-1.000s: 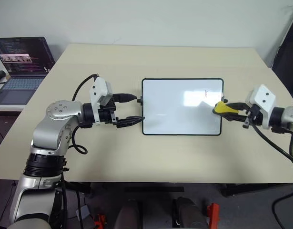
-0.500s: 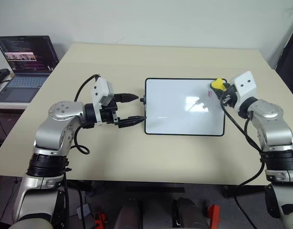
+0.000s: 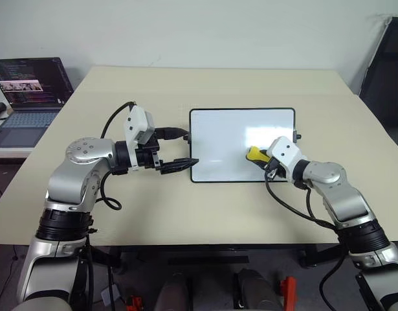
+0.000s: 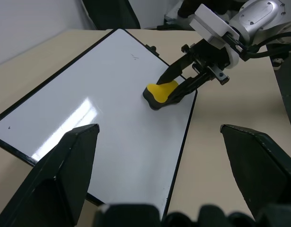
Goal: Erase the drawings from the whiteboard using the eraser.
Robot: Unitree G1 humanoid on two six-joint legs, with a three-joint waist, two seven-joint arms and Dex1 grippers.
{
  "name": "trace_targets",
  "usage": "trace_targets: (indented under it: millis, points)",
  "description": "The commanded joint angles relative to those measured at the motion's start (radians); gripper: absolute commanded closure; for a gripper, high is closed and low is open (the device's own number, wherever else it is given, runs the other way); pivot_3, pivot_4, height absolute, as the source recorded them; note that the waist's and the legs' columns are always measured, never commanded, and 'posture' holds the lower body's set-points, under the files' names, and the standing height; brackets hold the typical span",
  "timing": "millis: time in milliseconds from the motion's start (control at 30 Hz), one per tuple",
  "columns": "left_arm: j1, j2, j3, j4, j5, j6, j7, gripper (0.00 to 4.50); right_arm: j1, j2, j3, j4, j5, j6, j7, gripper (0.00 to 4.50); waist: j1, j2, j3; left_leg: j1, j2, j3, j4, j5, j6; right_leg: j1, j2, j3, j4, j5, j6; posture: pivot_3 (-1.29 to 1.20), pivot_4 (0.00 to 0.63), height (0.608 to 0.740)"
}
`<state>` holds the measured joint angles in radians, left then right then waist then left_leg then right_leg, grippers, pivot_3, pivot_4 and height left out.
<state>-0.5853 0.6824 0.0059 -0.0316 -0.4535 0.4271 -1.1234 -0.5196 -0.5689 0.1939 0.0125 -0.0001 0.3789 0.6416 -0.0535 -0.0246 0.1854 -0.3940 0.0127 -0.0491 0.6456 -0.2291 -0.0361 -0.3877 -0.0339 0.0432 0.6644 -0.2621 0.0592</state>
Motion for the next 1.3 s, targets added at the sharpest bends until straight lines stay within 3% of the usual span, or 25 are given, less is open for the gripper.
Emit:
trace_targets:
  millis: [33, 167, 333, 867, 967, 1133, 1300]
  points:
    - [-0.019, 0.004, 0.011, -0.018, -0.002, -0.013, 0.001, 0.00, -0.056, -0.020, -0.070, 0.116, -0.058, 0.002, -0.100, 3.50, 0.000, 0.000, 0.000, 0.000, 0.000, 0.000, 0.000, 0.000, 0.000, 0.000, 0.000, 0.000, 0.000, 0.001, 0.000, 0.00, 0.150, 0.740]
    - [-0.026, -0.001, 0.007, -0.015, 0.000, -0.014, 0.000, 0.00, -0.101, -0.028, -0.111, 0.226, -0.082, 0.000, -0.176, 3.50, 0.004, 0.000, 0.000, 0.000, 0.000, 0.000, 0.000, 0.001, 0.000, 0.000, 0.000, 0.000, 0.000, 0.001, 0.000, 0.00, 0.150, 0.740]
    - [-0.027, -0.001, 0.004, -0.017, 0.000, -0.013, -0.003, 0.00, -0.089, -0.046, -0.139, 0.259, -0.081, 0.042, -0.168, 3.51, 0.006, -0.001, -0.001, 0.000, 0.000, 0.000, 0.000, 0.001, 0.000, 0.000, 0.000, 0.000, -0.001, 0.002, -0.002, 0.00, 0.150, 0.740]
    - [-0.033, -0.014, -0.002, -0.021, -0.004, -0.006, -0.001, 0.00, 0.065, -0.026, 0.077, -0.037, -0.105, 0.086, 0.037, 3.51, -0.006, -0.006, -0.004, 0.002, 0.003, 0.000, -0.001, 0.001, 0.000, 0.001, 0.003, 0.001, -0.001, 0.001, -0.002, 0.00, 0.150, 0.740]
    - [-0.031, -0.031, -0.009, -0.049, -0.025, 0.013, -0.004, 0.00, 0.078, -0.050, -0.030, -0.112, -0.005, 0.102, 0.081, 3.51, 0.001, -0.006, -0.003, 0.001, 0.002, 0.000, -0.001, 0.001, 0.000, 0.001, 0.003, 0.001, -0.001, 0.001, -0.002, 0.00, 0.150, 0.740]
    - [-0.056, -0.086, -0.018, -0.076, -0.064, 0.041, 0.010, 0.00, 0.029, -0.098, -0.386, -0.223, 0.277, 0.291, 0.116, 3.51, 0.020, -0.002, 0.000, -0.005, 0.001, -0.001, -0.001, 0.001, 0.000, -0.003, 0.002, 0.000, -0.003, 0.002, -0.001, 0.00, 0.150, 0.740]
    - [-0.102, -0.190, -0.068, -0.093, -0.071, 0.044, 0.036, 0.00, 0.021, -0.208, -0.608, -0.123, 0.314, 0.398, 0.030, 3.51, 0.039, -0.002, 0.000, -0.007, 0.001, -0.002, -0.003, 0.000, 0.000, -0.003, 0.001, -0.003, -0.006, 0.002, -0.005, 0.00, 0.150, 0.740]
